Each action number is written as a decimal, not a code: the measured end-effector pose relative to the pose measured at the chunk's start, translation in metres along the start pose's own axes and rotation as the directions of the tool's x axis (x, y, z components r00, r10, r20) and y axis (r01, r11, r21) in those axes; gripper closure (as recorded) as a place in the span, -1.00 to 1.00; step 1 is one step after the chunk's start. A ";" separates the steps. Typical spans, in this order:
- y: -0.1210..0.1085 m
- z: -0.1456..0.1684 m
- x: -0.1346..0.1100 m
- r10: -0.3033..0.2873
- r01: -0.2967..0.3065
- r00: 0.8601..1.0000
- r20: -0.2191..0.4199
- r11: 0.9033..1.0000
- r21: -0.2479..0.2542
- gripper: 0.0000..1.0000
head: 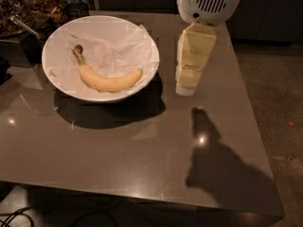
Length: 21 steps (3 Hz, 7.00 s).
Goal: Pick banana from white bowl
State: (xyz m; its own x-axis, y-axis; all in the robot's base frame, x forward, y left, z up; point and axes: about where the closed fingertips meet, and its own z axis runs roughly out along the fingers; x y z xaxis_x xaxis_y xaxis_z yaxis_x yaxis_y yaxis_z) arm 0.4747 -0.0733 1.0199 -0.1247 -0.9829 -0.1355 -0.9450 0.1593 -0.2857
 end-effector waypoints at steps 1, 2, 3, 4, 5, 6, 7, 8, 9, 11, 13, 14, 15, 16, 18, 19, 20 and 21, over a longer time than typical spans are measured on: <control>-0.011 -0.002 -0.025 -0.018 0.018 1.000 0.011 1.000 -0.002 -1.00; -0.030 0.003 -0.060 -0.061 0.060 0.998 0.029 0.998 0.010 -1.00; -0.036 0.000 -0.072 -0.068 0.066 0.996 0.062 0.997 0.041 -1.00; -0.046 0.010 -0.088 -0.051 0.049 0.993 0.107 0.999 0.022 -1.00; -0.060 0.029 -0.112 -0.047 0.050 0.991 0.129 0.998 -0.022 -1.00; -0.071 0.058 -0.130 -0.019 0.029 0.992 0.127 0.997 -0.076 -1.00; -0.073 0.083 -0.138 0.015 -0.004 0.995 0.099 0.994 -0.105 -0.96; -0.073 0.104 -0.145 0.022 -0.015 0.998 0.057 0.993 -0.117 -0.78; -0.072 0.121 -0.152 0.011 -0.009 1.000 0.018 0.994 -0.112 -0.66; -0.076 0.149 -0.163 -0.041 0.036 0.998 -0.049 0.995 -0.092 -0.56; -0.075 0.177 -0.168 -0.072 0.063 0.995 -0.067 0.989 -0.131 -0.44; -0.075 0.191 -0.168 -0.073 0.062 0.995 -0.067 0.985 -0.160 -0.32; -0.071 0.206 -0.169 -0.063 0.051 0.996 -0.060 0.980 -0.194 -0.26; -0.063 0.218 -0.168 -0.048 0.035 0.998 -0.047 0.972 -0.232 -0.26; -0.054 0.231 -0.163 -0.042 0.029 0.998 -0.045 0.962 -0.271 -0.12; -0.059 0.223 -0.153 -0.047 0.036 0.998 -0.040 0.972 -0.230 0.23; -0.059 0.223 -0.154 -0.047 0.037 0.998 -0.038 0.973 -0.227 0.73; -0.059 0.223 -0.154 -0.047 0.037 0.998 -0.038 0.973 -0.227 1.00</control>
Offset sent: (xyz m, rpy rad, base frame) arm 0.0278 0.0598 -0.0012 -0.1328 0.1568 0.0994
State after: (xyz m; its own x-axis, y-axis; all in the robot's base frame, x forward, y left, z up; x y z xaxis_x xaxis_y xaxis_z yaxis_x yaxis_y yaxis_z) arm 0.6177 0.0892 0.8458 -0.0918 -0.9920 -0.0862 -0.9929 0.0977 -0.0672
